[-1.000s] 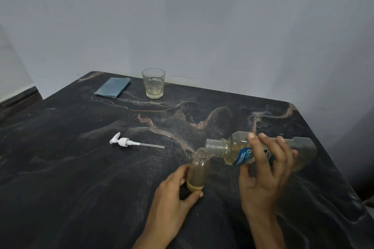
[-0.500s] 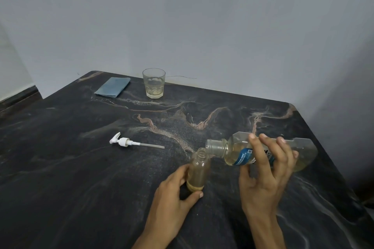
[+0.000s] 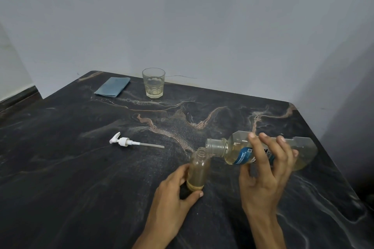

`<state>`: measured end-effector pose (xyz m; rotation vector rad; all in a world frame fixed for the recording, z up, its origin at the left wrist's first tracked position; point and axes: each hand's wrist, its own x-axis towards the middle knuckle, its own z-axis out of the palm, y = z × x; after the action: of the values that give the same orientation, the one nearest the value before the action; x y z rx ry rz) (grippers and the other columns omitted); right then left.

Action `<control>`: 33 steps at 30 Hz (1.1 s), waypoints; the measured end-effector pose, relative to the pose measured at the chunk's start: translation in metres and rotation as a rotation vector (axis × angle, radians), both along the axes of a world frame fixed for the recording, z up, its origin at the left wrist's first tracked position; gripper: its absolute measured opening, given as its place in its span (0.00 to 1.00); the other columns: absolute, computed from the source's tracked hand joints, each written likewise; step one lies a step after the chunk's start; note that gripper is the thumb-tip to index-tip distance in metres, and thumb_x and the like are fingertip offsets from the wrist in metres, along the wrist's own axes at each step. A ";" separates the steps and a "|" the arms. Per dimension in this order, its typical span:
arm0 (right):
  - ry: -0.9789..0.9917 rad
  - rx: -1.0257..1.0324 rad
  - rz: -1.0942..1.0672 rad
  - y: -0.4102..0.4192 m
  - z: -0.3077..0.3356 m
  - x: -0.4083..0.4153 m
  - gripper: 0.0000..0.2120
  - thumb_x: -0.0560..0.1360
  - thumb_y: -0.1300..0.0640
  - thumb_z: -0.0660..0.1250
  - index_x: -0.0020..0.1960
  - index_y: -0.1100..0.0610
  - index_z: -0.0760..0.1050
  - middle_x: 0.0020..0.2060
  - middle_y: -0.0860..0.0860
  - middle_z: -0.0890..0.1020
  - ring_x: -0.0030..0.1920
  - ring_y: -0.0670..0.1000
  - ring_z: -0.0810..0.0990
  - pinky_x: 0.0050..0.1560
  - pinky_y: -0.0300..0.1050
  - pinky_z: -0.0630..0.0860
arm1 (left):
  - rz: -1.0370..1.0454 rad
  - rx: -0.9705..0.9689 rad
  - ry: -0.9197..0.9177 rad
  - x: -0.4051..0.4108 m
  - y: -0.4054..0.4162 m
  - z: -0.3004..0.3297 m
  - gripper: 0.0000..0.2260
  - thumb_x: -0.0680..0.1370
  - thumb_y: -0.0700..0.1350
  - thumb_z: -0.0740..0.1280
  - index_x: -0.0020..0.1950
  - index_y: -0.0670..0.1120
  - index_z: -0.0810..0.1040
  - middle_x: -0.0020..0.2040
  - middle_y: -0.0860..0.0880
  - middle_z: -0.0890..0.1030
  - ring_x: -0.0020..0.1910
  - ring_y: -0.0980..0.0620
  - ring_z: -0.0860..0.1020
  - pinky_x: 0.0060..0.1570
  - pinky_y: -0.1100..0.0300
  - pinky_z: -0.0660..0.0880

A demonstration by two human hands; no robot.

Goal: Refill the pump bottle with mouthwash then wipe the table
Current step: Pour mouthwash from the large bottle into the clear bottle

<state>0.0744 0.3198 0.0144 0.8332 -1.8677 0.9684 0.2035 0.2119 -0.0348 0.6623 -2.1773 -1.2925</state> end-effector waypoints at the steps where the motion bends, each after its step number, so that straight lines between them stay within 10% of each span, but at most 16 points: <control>1: 0.003 -0.002 0.002 0.000 -0.001 0.000 0.39 0.59 0.77 0.75 0.64 0.52 0.69 0.59 0.52 0.70 0.67 0.54 0.63 0.76 0.47 0.46 | 0.000 -0.001 -0.001 0.000 0.000 0.000 0.23 0.68 0.44 0.76 0.59 0.57 0.74 0.53 0.57 0.82 0.55 0.64 0.79 0.58 0.53 0.76; 33: 0.023 -0.008 -0.009 0.000 -0.002 -0.002 0.40 0.58 0.78 0.76 0.64 0.53 0.68 0.59 0.52 0.70 0.68 0.51 0.60 0.76 0.47 0.46 | 0.002 -0.009 -0.002 0.000 0.000 0.001 0.23 0.68 0.44 0.76 0.60 0.56 0.74 0.54 0.57 0.82 0.55 0.64 0.78 0.59 0.55 0.76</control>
<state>0.0719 0.3195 0.0126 0.8277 -1.8452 0.9562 0.2036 0.2122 -0.0340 0.6624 -2.1824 -1.2815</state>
